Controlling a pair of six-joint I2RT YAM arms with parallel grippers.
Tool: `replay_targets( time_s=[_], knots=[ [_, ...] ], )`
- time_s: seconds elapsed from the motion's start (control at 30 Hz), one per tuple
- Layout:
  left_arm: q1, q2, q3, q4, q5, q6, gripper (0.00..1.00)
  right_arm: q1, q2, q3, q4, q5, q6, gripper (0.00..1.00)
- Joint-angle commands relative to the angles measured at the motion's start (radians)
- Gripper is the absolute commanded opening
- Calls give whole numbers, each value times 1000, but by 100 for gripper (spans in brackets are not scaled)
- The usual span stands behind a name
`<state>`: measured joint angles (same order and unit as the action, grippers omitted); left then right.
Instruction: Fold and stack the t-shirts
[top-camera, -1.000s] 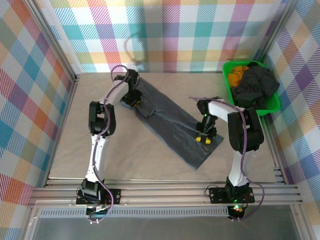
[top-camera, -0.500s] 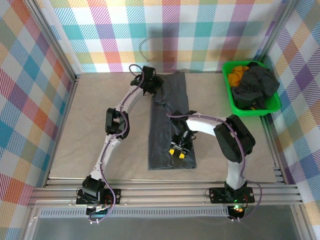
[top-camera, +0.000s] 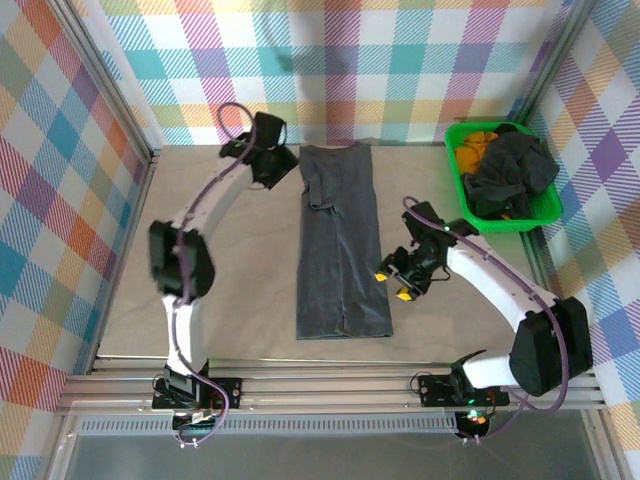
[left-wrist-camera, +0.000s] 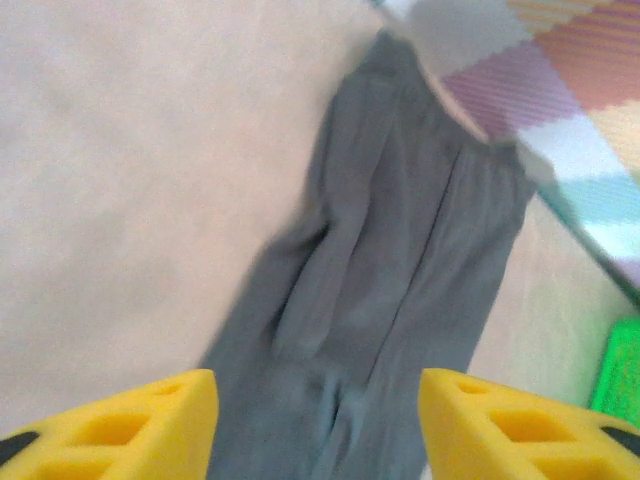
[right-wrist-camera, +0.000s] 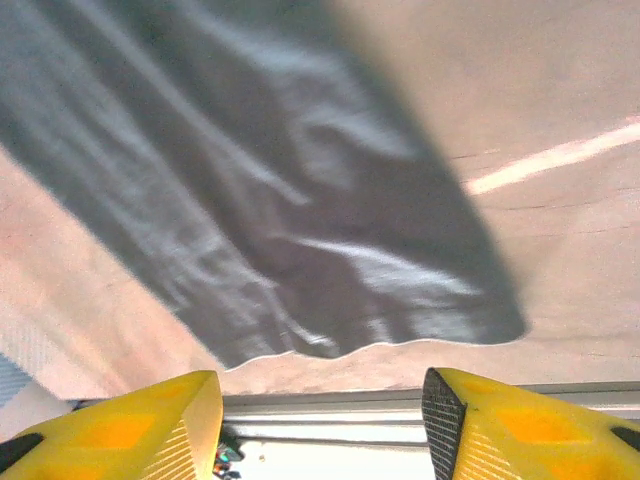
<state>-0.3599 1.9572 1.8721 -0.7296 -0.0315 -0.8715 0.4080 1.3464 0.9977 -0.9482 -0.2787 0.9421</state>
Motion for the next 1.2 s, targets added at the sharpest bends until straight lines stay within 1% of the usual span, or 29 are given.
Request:
replay_targets(
  time_s=[0.0,0.03,0.1,0.13,0.17,0.23,0.3,0.33,0.4,0.53,0.6,0.67,0.77,0.87,0.93,1.0,1.03,1.07,1.17],
  knots=[
    [-15,-132,-301,-67,185,36,46,-16,13,-55,-38,-73,-185,57],
    [-24,-178,-416,-62,281,59,42,-19,29,-71,-31,-110,-213,57],
    [-64,-256,-593,-62,420,106,40,-18,64,-111,0,-174,-245,56],
    [-99,-292,-678,-64,471,131,40,-19,83,-131,15,-196,-258,55],
    [-134,-321,-742,-59,498,144,41,-18,96,-147,25,-200,-268,55],
    [-215,-372,-863,-24,546,135,47,-18,119,-176,39,-190,-295,55],
    [-290,-399,-938,32,551,88,51,-18,141,-196,55,-192,-313,55],
    [-324,-402,-958,51,544,70,52,-17,154,-209,70,-206,-316,55],
    [-364,-385,-983,76,529,48,52,-15,179,-230,102,-225,-315,55],
    [-402,-342,-1018,154,517,6,52,5,246,-243,143,-245,-320,54],
    [-422,-317,-1012,168,494,3,50,21,272,-243,167,-251,-314,51],
    [-428,-294,-1008,199,486,-1,47,38,295,-238,187,-255,-304,49],
    [-434,-253,-995,227,480,-8,36,57,324,-227,211,-257,-288,44],
    [-440,-238,-987,216,464,1,20,72,327,-215,206,-237,-268,29],
    [-441,-259,-1003,206,463,-1,9,79,306,-211,192,-215,-257,15],
    [-442,-297,-1028,190,473,-3,4,87,264,-211,170,-198,-249,5],
    [-444,-319,-1043,183,483,-5,2,91,238,-212,154,-193,-247,1],
    [-446,-339,-1061,181,495,-7,0,95,221,-213,139,-193,-247,0],
    [-455,-394,-1136,227,567,-43,0,115,181,-215,84,-208,-255,0]
  ],
)
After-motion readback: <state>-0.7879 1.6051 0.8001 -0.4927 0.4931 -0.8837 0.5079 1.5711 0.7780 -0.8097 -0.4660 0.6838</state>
